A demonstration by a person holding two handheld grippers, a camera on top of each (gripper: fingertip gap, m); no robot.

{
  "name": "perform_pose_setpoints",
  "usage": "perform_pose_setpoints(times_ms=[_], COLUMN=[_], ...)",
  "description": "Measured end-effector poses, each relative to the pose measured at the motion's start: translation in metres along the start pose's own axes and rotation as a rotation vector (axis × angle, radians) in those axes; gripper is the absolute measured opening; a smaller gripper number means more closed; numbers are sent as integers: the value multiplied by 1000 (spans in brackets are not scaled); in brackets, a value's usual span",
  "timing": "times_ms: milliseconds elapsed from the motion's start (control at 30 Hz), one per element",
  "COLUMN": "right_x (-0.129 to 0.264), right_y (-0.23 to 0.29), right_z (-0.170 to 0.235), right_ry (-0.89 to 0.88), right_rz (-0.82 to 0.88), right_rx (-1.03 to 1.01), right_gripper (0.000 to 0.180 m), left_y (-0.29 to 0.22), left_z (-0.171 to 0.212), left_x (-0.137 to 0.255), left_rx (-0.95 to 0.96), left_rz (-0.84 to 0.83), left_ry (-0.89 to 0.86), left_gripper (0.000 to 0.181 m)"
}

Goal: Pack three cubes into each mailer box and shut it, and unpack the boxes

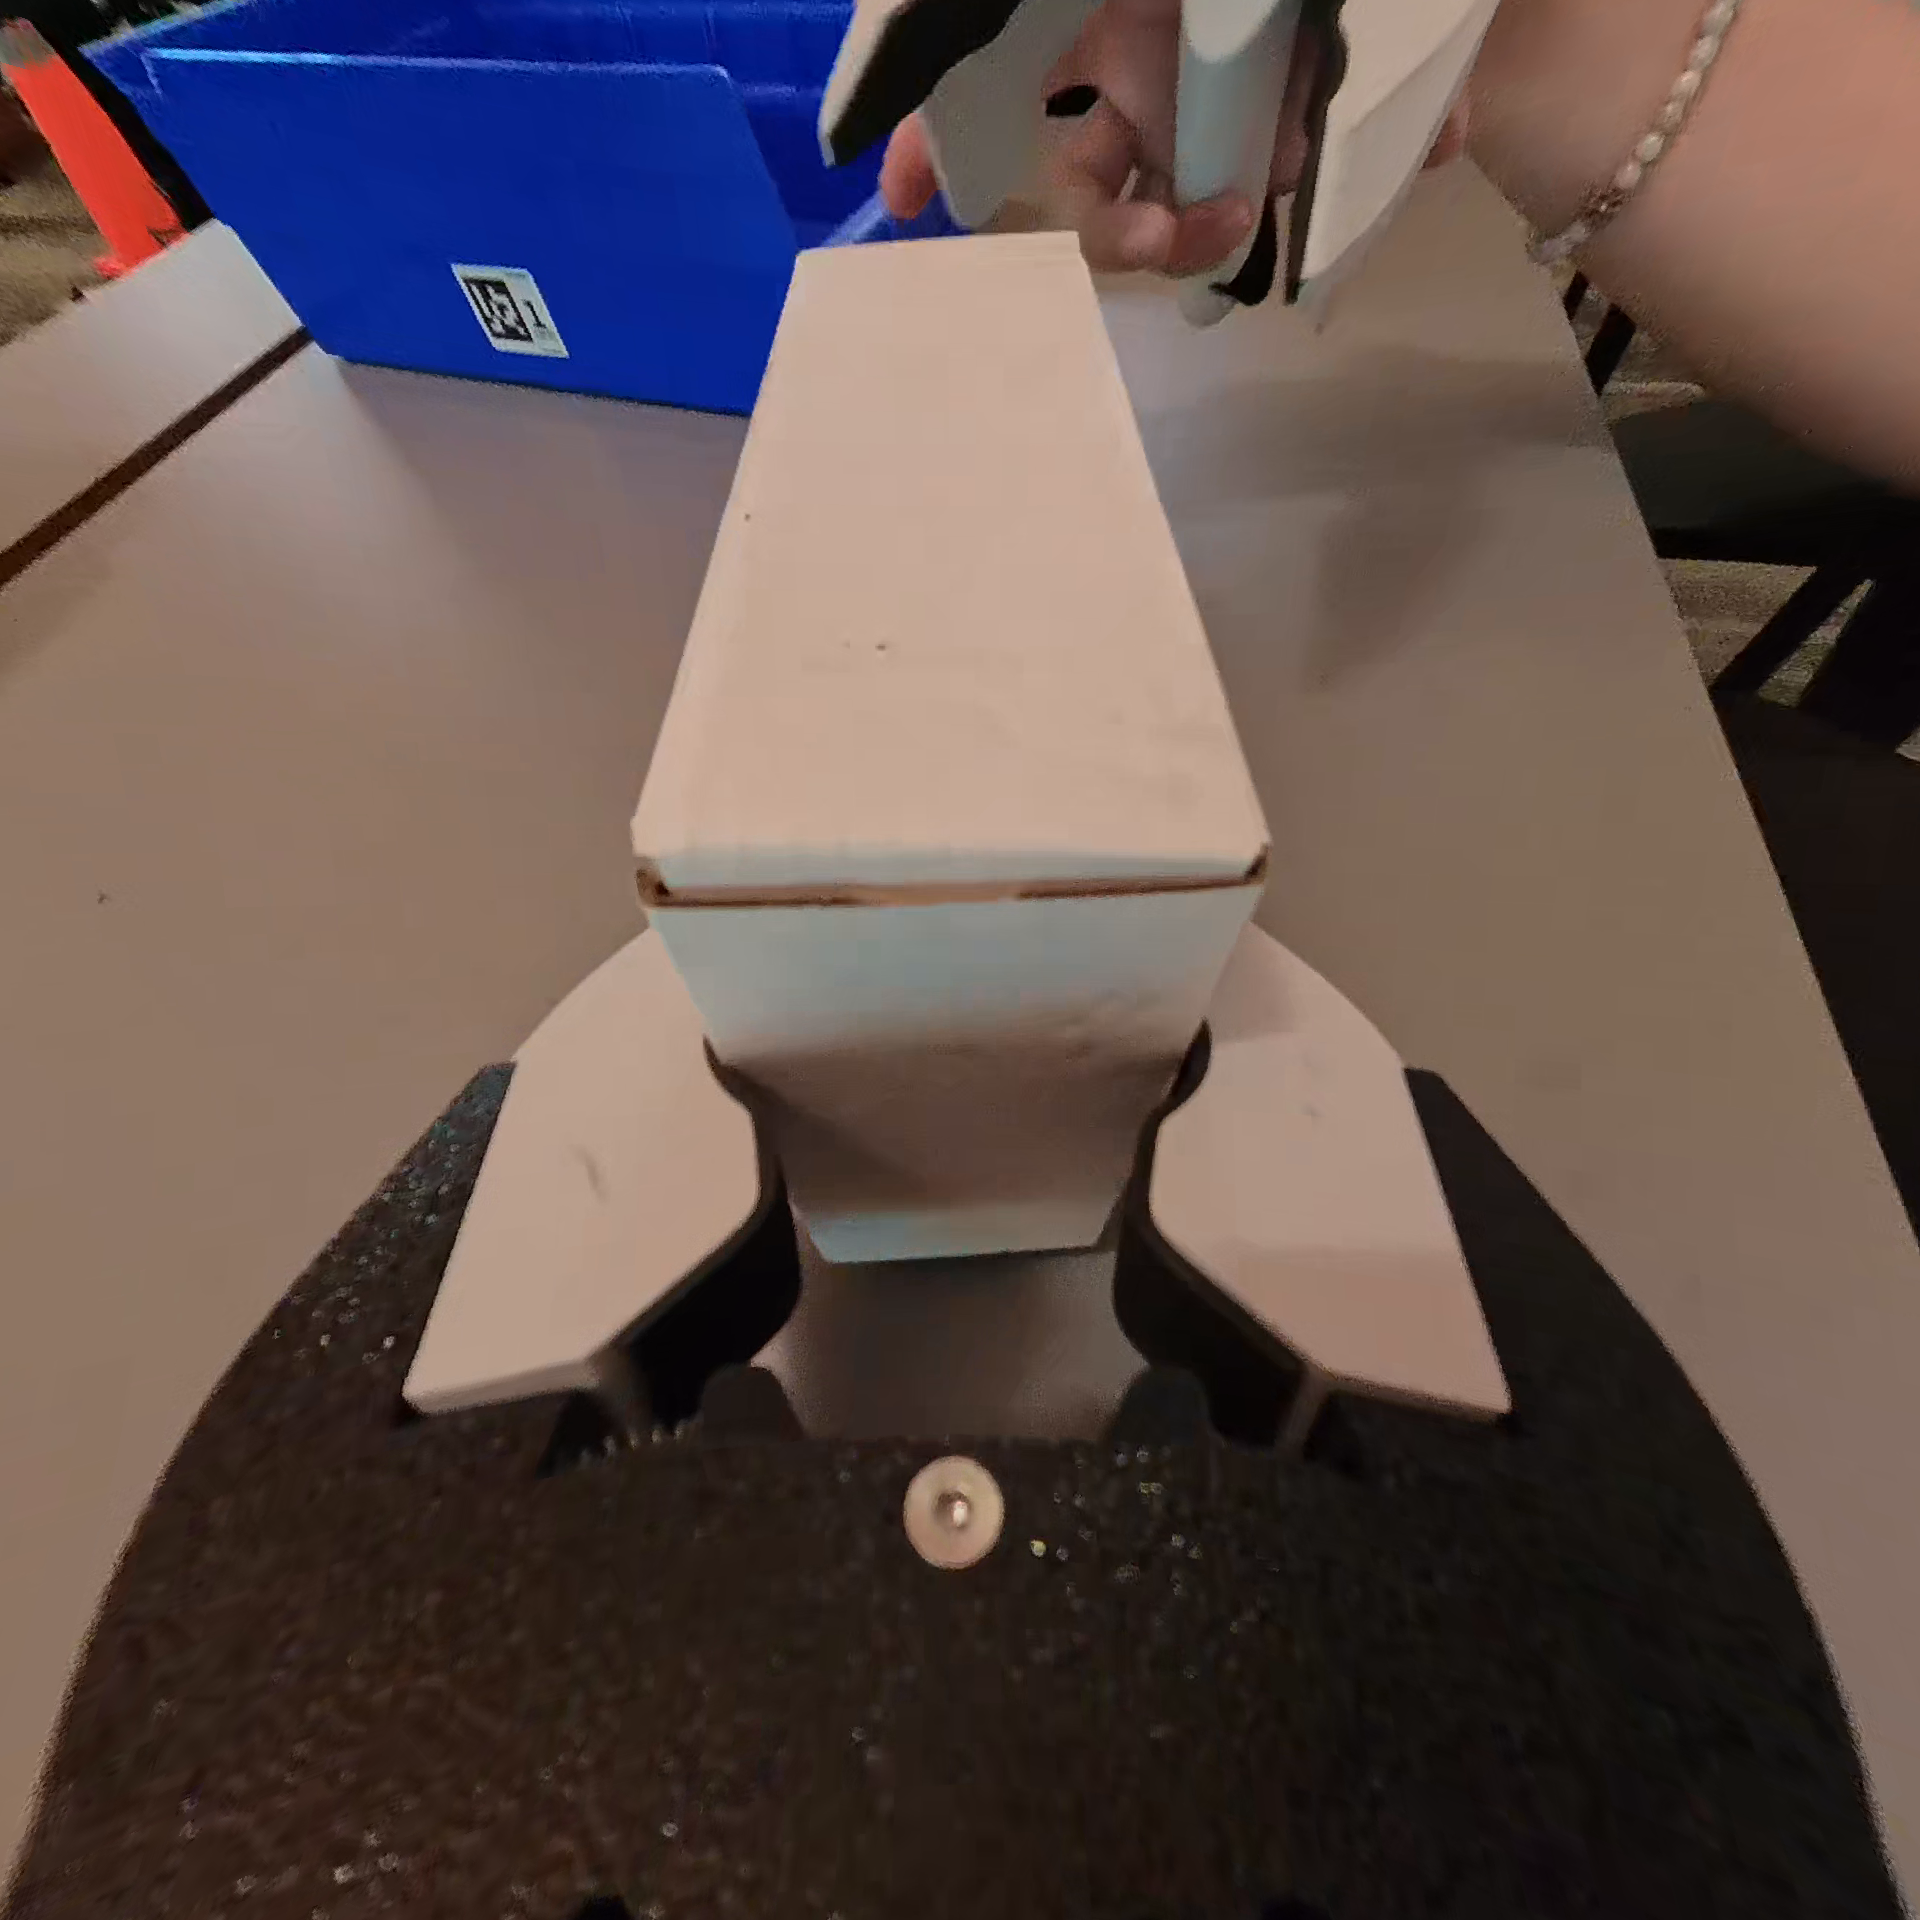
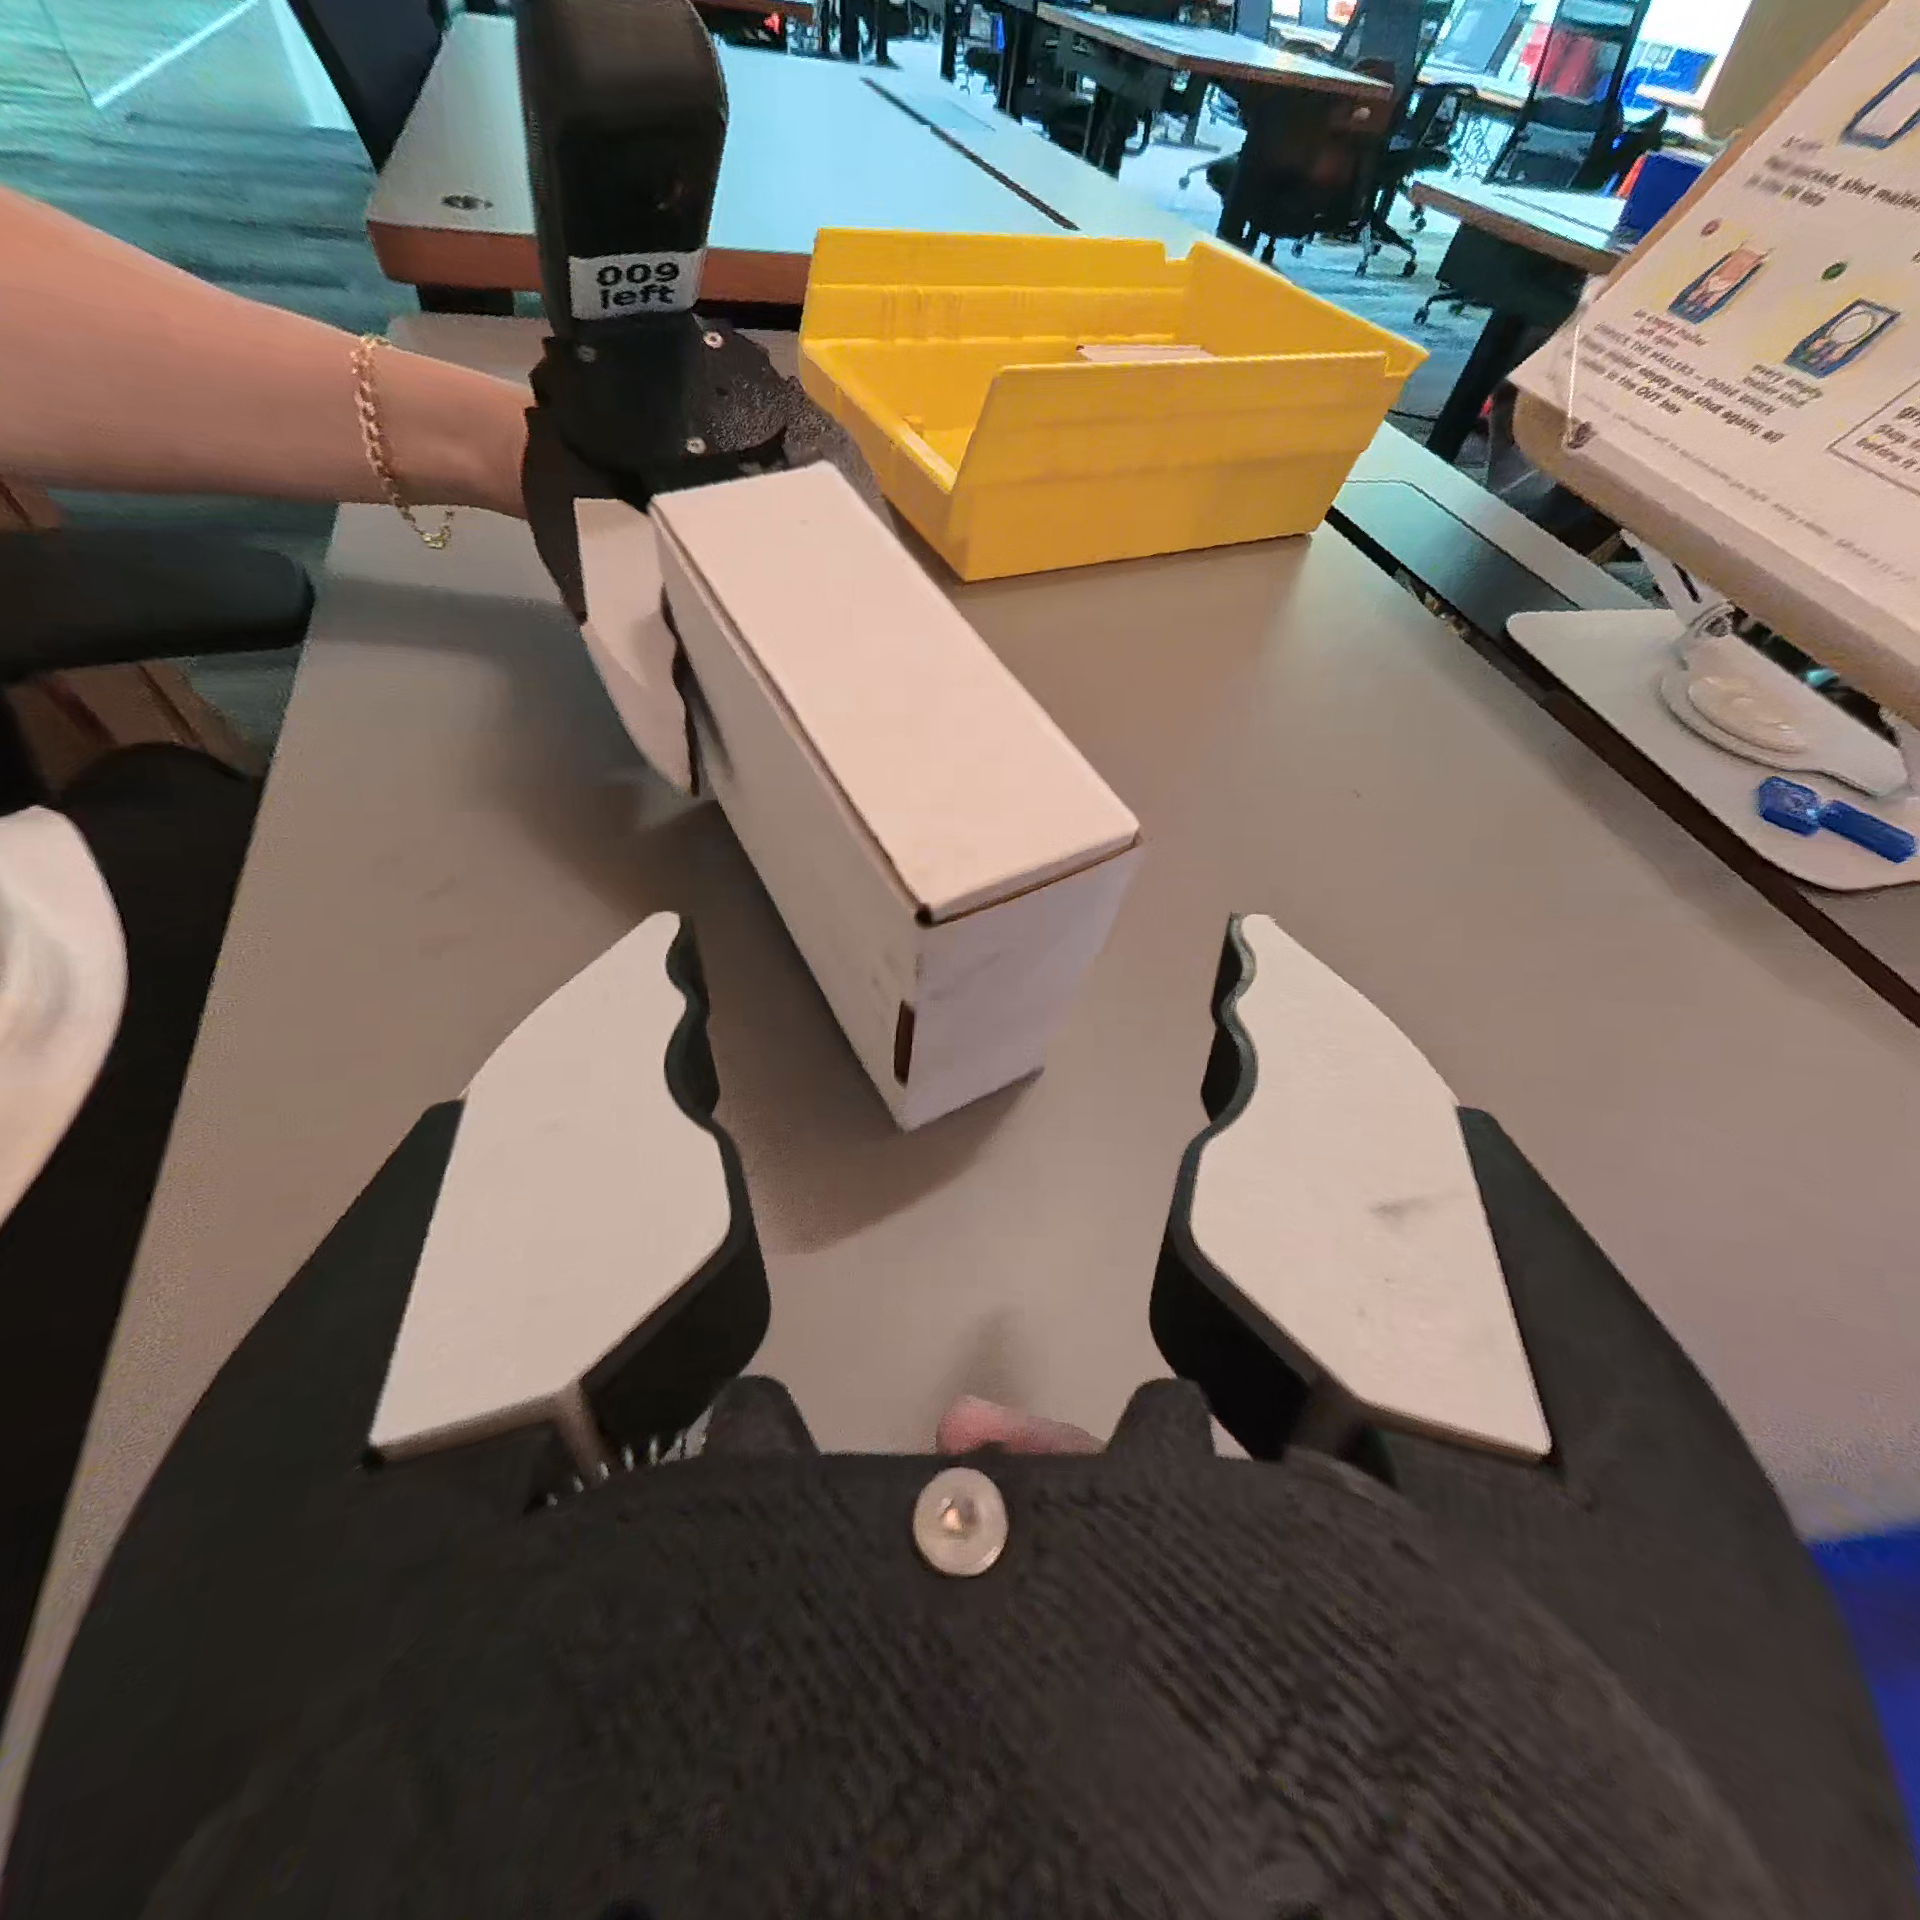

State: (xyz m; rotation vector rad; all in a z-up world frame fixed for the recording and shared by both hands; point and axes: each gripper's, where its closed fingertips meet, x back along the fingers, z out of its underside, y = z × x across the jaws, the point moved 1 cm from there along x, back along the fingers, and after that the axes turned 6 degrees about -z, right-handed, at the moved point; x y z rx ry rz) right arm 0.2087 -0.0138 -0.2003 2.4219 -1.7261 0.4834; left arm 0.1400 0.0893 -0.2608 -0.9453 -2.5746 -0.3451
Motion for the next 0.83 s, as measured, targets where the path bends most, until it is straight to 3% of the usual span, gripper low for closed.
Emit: perform_pose_setpoints(times_ms=[300, 367, 433, 533, 633, 733, 833], right_x=[-54, -58, -60, -60, -61, -62, -67], right_y=[20, 24, 20, 22, 22, 22, 21], right_z=[25, 37, 45, 45, 45, 45, 43], right_ry=[50, 112, 146, 146, 138, 139, 141], right_rz=[-143, -167, -138, -152, -153, -151, -138], right_rx=[-15, 15, 47, 22, 18, 15, 8], right_gripper=[102, 92, 81, 80, 80, 80, 80], left_y=[-17, -16, -10, -4, -4, -2, -23], left_z=[12, 13, 17, 20, -10, -54, -83], left_x=[-4, -4, -3, 7, 31, 48, 38], left_rx=[-11, -6, -18, -38, -82, -245, -457], left_rz=[182, 167, 82, -23, -117, -351, -449], left_ry=[107, 113, 139, 164, 71, 7, 95], left_gripper=[75, 76, 83, 93, 96, 80, 68])
